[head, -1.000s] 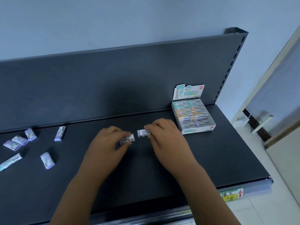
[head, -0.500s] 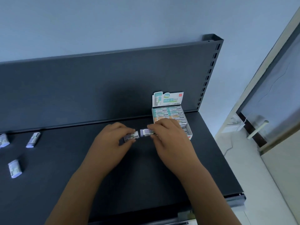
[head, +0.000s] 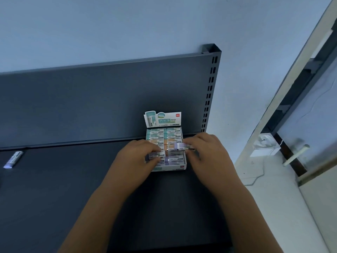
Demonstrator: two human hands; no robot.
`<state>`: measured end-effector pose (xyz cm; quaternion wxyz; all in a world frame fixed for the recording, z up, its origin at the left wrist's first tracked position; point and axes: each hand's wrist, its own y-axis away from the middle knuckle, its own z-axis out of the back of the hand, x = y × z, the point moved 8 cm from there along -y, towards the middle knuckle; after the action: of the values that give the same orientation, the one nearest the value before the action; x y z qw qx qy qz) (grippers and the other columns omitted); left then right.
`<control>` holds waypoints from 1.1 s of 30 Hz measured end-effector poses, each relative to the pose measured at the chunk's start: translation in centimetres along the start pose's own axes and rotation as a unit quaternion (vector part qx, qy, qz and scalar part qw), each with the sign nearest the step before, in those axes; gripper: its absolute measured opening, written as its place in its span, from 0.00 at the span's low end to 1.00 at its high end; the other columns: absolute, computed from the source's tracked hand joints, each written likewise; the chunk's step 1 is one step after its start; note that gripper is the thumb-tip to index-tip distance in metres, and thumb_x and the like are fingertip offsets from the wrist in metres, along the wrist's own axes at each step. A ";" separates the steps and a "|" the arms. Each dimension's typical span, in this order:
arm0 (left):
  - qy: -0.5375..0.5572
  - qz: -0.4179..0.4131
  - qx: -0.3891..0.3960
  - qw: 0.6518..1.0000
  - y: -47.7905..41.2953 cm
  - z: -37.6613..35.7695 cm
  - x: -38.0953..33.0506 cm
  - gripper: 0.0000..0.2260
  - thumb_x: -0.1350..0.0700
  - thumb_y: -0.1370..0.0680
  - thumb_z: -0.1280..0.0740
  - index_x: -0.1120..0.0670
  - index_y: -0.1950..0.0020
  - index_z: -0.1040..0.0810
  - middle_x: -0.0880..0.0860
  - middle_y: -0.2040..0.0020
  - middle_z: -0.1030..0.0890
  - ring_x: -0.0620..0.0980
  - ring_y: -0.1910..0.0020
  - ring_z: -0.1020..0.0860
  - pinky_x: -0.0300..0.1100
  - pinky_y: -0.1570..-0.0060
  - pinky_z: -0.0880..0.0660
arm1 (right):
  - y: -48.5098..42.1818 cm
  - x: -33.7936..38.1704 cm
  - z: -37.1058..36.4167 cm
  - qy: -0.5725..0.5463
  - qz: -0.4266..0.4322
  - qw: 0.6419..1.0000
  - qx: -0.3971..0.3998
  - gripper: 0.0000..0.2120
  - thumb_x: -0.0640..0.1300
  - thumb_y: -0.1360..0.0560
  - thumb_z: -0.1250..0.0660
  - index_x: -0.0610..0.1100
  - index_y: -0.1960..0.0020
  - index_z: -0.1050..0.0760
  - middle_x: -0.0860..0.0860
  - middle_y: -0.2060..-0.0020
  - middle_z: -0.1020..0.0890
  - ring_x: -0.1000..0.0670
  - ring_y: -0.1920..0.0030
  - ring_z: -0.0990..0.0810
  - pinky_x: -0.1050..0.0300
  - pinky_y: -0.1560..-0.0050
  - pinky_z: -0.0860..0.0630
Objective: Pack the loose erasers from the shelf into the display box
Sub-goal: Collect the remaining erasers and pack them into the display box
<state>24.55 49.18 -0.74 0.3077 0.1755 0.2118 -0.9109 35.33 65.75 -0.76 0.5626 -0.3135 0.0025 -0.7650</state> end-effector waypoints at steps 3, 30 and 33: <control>-0.014 0.005 0.004 1.000 -0.2 -0.5 -0.5 0.10 0.55 0.25 0.25 0.49 0.44 0.16 0.42 0.49 0.18 0.45 0.47 0.24 0.32 0.49 0.33 | -0.1 -0.4 -0.1 -0.010 0.009 1.000 0.007 0.13 0.44 0.22 0.32 0.50 0.38 0.20 0.55 0.47 0.20 0.51 0.46 0.26 0.54 0.46 0.24; -0.106 0.039 -0.001 0.994 1.0 -1.2 0.6 0.19 0.39 0.25 0.41 0.44 0.46 0.15 0.42 0.55 0.26 0.47 0.51 0.30 0.48 0.55 0.23 | -0.2 0.0 -2.0 0.016 0.004 1.000 0.014 0.12 0.43 0.27 0.29 0.49 0.44 0.17 0.54 0.50 0.19 0.49 0.49 0.23 0.52 0.49 0.22; -0.133 0.041 -0.015 0.990 1.3 -1.1 0.4 0.22 0.36 0.25 0.43 0.46 0.48 0.14 0.44 0.55 0.29 0.47 0.51 0.31 0.47 0.57 0.24 | -0.4 0.0 -2.1 0.021 0.002 1.000 0.012 0.12 0.43 0.27 0.28 0.49 0.44 0.17 0.54 0.50 0.19 0.49 0.48 0.24 0.53 0.49 0.23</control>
<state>25.22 48.58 -2.19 0.3728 0.0569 0.1755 -0.9094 33.98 65.19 -2.29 0.5679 -0.2906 0.0054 -0.7701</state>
